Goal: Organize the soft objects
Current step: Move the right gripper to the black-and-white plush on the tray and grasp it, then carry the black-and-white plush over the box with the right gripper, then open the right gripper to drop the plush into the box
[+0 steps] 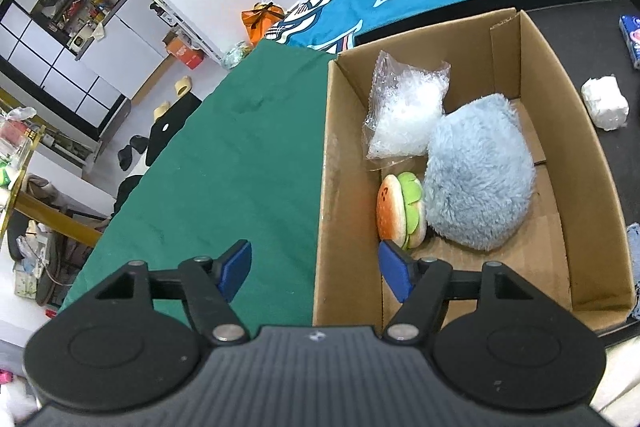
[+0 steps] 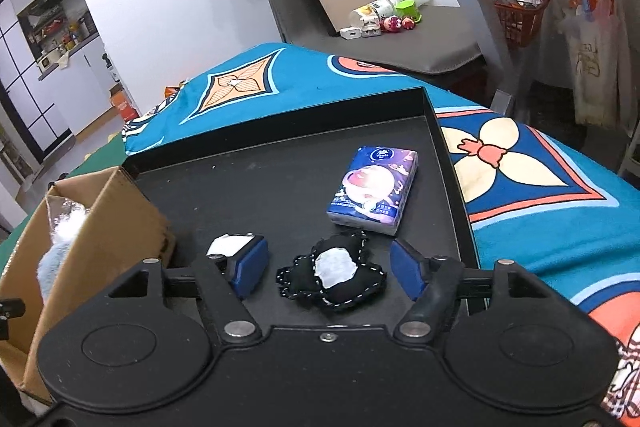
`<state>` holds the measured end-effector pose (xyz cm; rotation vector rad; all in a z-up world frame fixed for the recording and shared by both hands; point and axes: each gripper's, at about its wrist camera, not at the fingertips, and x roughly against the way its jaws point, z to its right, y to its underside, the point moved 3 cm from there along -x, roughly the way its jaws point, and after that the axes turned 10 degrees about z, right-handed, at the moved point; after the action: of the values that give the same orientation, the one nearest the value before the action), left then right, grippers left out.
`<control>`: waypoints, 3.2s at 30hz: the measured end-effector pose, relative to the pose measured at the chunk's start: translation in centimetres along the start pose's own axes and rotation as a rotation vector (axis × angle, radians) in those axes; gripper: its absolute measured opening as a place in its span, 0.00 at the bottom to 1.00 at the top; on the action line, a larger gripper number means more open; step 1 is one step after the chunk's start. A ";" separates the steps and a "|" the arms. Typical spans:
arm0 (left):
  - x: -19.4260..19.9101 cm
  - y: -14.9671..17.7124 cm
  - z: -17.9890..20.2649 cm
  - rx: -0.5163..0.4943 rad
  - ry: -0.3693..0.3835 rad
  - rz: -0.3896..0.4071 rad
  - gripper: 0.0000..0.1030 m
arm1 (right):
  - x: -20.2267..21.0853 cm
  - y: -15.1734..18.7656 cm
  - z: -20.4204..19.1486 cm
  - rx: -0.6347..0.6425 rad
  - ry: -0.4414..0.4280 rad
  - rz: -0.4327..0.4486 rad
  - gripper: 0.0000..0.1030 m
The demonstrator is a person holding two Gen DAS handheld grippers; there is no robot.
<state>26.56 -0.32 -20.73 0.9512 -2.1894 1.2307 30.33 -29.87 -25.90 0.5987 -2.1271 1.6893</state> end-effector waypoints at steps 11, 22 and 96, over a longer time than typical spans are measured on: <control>-0.1 -0.2 0.6 -0.020 -0.024 -0.017 0.67 | -2.4 1.7 -0.2 0.015 0.035 -0.023 0.72; -0.5 -0.2 0.4 -0.007 -0.022 -0.028 0.67 | -2.7 2.0 -0.3 0.025 0.037 -0.038 0.21; -1.4 1.7 -3.9 0.296 0.278 0.005 0.12 | 2.9 -4.0 -19.6 0.397 -0.077 0.053 0.71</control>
<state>26.40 4.16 -20.60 0.8249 -1.8290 1.6156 30.34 -11.87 -16.71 0.7313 -1.8791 2.1716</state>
